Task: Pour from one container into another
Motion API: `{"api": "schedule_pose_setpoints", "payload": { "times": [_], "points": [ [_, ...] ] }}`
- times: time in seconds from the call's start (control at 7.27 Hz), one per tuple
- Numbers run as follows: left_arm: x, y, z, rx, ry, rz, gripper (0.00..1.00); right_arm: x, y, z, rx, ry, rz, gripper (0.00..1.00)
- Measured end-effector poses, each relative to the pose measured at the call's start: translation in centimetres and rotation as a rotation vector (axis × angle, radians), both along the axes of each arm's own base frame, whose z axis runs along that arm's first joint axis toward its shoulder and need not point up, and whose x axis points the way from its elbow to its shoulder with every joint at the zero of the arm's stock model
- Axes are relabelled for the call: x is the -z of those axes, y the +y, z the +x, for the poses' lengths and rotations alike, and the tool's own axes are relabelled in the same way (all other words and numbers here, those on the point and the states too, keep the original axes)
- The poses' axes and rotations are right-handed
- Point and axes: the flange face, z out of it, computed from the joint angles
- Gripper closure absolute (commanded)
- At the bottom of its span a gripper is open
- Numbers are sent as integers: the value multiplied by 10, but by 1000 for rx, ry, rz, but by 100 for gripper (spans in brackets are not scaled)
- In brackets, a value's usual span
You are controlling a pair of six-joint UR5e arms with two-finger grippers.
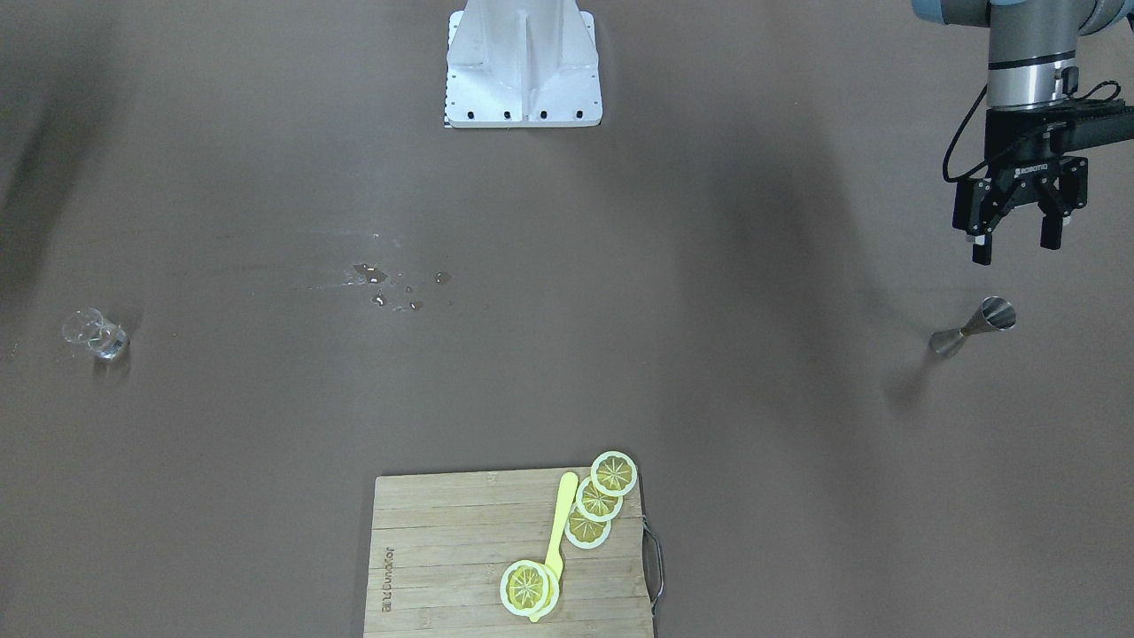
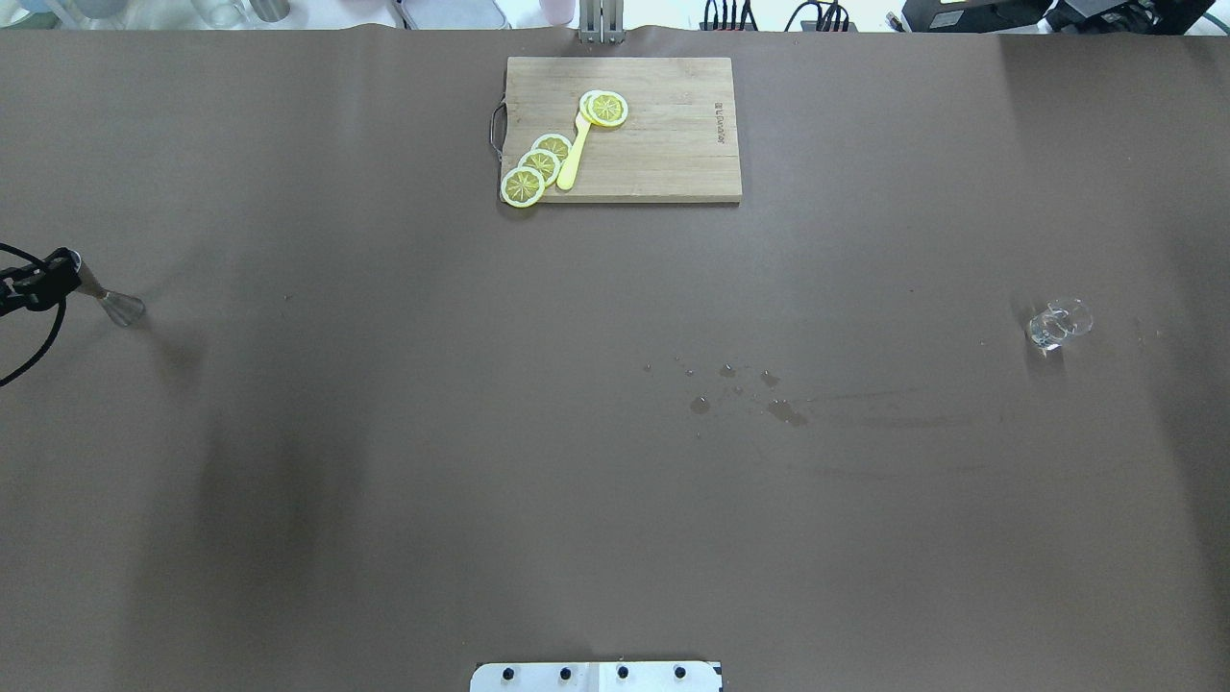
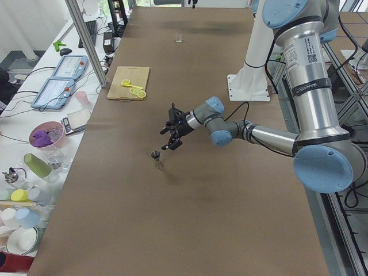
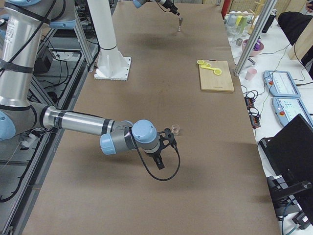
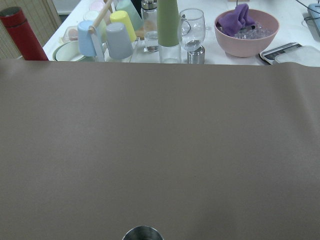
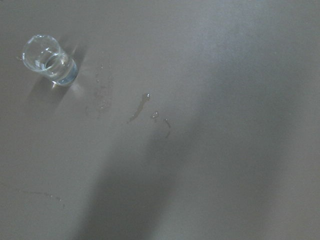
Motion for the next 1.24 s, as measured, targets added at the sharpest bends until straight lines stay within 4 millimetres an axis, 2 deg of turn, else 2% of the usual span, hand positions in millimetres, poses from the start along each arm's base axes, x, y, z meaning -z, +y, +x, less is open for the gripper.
{"api": "schedule_pose_setpoints", "payload": {
  "times": [0.41,0.83,0.96,1.24],
  "points": [
    [-32,6,25,142,-41,90,3,18,-20,-42,99,-15,56,0],
    [-56,0,65,250,-57,164,4,34,-30,-92,181,-25,147,0],
    [-61,-3,77,275,-46,175,4,35,-43,-109,184,-25,176,0],
    [-74,-5,99,327,-41,210,4,16,-78,-144,157,-63,227,0]
  ]
}}
